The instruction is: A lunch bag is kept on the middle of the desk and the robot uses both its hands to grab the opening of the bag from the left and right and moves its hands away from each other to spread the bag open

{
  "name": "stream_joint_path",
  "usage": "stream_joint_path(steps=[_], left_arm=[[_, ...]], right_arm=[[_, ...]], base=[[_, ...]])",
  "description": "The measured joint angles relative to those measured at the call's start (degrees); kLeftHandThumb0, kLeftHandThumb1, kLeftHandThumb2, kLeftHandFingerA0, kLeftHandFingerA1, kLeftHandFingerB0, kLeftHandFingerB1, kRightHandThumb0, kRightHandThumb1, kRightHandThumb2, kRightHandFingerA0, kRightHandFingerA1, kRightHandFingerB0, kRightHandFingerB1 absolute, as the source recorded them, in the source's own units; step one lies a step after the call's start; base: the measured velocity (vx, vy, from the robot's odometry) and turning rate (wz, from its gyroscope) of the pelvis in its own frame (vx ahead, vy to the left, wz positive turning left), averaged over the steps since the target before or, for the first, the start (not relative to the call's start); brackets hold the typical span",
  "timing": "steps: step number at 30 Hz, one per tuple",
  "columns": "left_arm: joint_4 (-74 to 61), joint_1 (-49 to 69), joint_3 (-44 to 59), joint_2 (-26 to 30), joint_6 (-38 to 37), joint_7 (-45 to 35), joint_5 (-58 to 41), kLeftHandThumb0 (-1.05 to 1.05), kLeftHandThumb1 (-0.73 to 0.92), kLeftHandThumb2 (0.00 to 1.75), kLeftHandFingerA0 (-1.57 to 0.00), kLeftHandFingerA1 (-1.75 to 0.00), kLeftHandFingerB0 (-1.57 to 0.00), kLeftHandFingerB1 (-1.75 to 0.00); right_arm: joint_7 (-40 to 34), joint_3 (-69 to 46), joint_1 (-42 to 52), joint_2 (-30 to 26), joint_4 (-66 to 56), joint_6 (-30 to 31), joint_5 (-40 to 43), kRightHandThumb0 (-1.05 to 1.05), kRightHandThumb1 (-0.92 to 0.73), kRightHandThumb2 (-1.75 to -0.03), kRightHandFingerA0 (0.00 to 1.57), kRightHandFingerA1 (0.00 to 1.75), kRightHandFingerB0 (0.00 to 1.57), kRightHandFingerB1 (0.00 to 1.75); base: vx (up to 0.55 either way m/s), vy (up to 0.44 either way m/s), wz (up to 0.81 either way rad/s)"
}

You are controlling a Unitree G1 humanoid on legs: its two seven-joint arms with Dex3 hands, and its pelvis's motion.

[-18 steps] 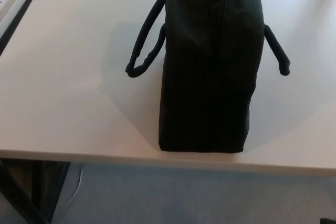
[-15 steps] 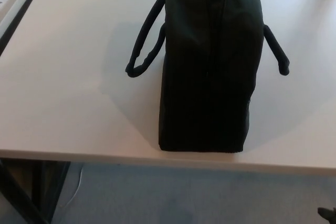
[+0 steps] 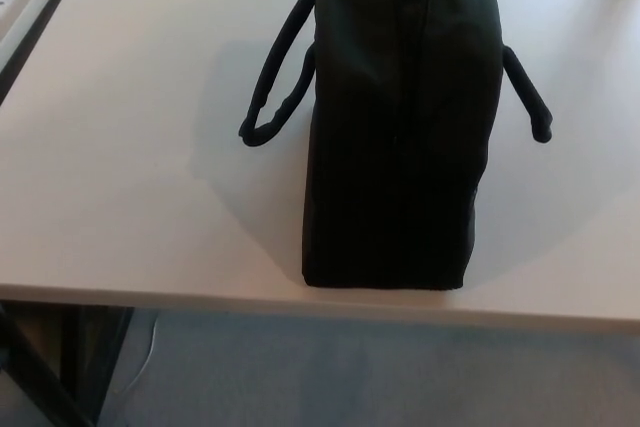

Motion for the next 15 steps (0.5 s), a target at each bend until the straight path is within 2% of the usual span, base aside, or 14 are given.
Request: stream_joint_path(steps=[1, 2, 3, 4, 5, 6, 7, 8, 9, 10, 12, 13, 14, 15], left_arm=[[-1.2, -0.1, 0.9, 0.4, -0.5, 0.9, 0.4, 0.02, 0.68, 0.6, -0.68, -1.27, -0.16, -0.28], [-2.3, -0.2, 1.7, 0.8, -0.8, 1.6, 0.7, -0.03, 0.69, 0.61, -0.62, -1.34, -0.14, -0.27], [-3.2, -0.3, 2.4, 1.1, -1.1, 2.3, 1.1, -0.05, 0.71, 0.61, -0.45, -0.63, -0.14, -0.27], [-4.9, -0.8, 3.3, 1.8, -1.6, 3.4, 1.7, -0.05, 0.71, 0.61, -0.45, -0.63, -0.14, -0.27], [-5.8, -1.0, 3.8, 2.3, -1.8, 4.1, 2.1, -0.11, 0.73, 0.63, -0.54, -0.74, -0.14, -0.27], [-7.1, -1.5, 4.7, 3.0, -2.1, 5.1, 2.6, -0.1, 0.58, 0.99, -0.52, -0.67, 0.0, -0.43], [-8.1, -1.9, 5.4, 3.6, -2.4, 5.9, 3.1, -0.1, 0.55, 0.97, -0.36, -0.6, 0.0, -0.43], [-8.8, -2.3, 5.9, 4.2, -2.6, 6.5, 3.5, -0.14, 0.79, 0.59, -0.46, -1.33, -0.15, -0.24], [-10.1, -3.0, 6.9, 5.1, -3.1, 7.4, 4.1, -0.14, 0.79, 0.59, -0.46, -1.33, -0.15, -0.24], [-11.5, -4.0, 7.8, 6.2, -3.6, 8.5, 4.8, -0.14, 0.75, 0.62, -0.58, -0.46, -0.14, -0.27], [-13.3, -5.7, 9.2, 7.9, -4.4, 10.3, 6.0, -0.15, 0.74, 0.62, -0.6, -0.43, -0.16, -0.28], [-14.1, -6.5, 9.7, 8.7, -4.8, 11.0, 6.5, -0.11, 0.54, 0.97, -0.25, -0.53, -0.03, -0.45], [-15.0, -7.5, 10.3, 9.6, -5.1, 11.9, 7.1, -0.13, 0.73, 0.64, -0.23, -0.29, -0.14, -0.28], [-15.8, -8.5, 10.8, 10.4, -5.5, 12.6, 7.7, -0.07, 0.49, 0.94, -0.11, -0.47, -0.02, -0.44]], right_arm=[[-0.3, -0.8, 0.2, -0.6, -0.7, -0.4, -0.2, -0.21, -0.45, -0.58, 0.18, 0.35, 0.1, 0.19], [-0.6, -1.4, 0.4, -1.0, -1.4, -0.8, -0.4, -0.15, -0.47, -0.92, 0.0, 0.48, 0.0, 0.49], [-0.9, -2.2, 0.4, -1.5, -2.1, -1.1, -0.5, -0.16, -0.47, -0.92, 0.0, 0.48, 0.0, 0.49], [-1.5, -3.4, 0.4, -2.4, -3.5, -1.6, -0.6, -0.16, -0.47, -0.92, 0.0, 0.48, 0.0, 0.49], [-1.8, -4.2, 0.2, -2.9, -4.3, -1.9, -0.6, -0.12, -0.43, -0.89, 0.0, 0.49, 0.0, 0.49], [-2.2, -5.3, -0.1, -3.7, -5.5, -2.4, -0.6, -0.13, -0.43, -0.89, 0.0, 0.48, 0.0, 0.49], [-2.6, -6.1, -0.6, -4.3, -6.3, -2.8, -0.7, -0.16, -0.44, -0.9, 0.0, 0.48, 0.0, 0.48], [-2.8, -6.8, -1.1, -4.9, -7.0, -3.1, -0.8, -0.24, -0.46, -0.55, 0.2, 0.32, 0.1, 0.24], [-3.2, -7.9, -2.2, -5.8, -8.2, -3.7, -0.8, -0.24, -0.46, -0.55, 0.2, 0.32, 0.1, 0.24], [-3.8, -9.0, -3.6, -6.9, -9.3, -4.3, -0.9, -0.27, -0.46, -0.55, 0.23, 0.33, 0.11, 0.25], [-4.5, -10.3, -5.9, -8.4, -10.9, -5.1, -1.1, -0.29, -0.4, -0.58, 0.21, 0.37, 0.1, 0.3], [-4.8, -10.8, -7.1, -9.1, -11.3, -5.5, -1.2, -0.28, -0.41, -0.58, 0.2, 0.36, 0.11, 0.31], [-5.0, -11.3, -8.5, -9.8, -11.7, -6.0, -1.3, -0.3, -0.42, -0.6, 0.19, 0.35, 0.12, 0.32], [-5.2, -11.6, -9.9, -10.5, -12.1, -6.4, -1.3, -0.32, -0.43, -0.59, 0.2, 0.34, 0.14, 0.31]], base=[[0.0, 0.0, 0.0], [0.0, 0.0, 0.0], [0.0, 0.0, 0.0], [0.0, 0.0, 0.0], [0.0, 0.0, 0.0], [0.0, 0.0, 0.0], [0.0, 0.0, 0.0], [0.0, 0.0, 0.0], [0.0, 0.0, 0.0], [0.0, 0.0, 0.0], [0.0, 0.0, 0.0], [0.0, 0.0, 0.0], [0.0, 0.0, 0.0], [0.0, 0.0, 0.0]])
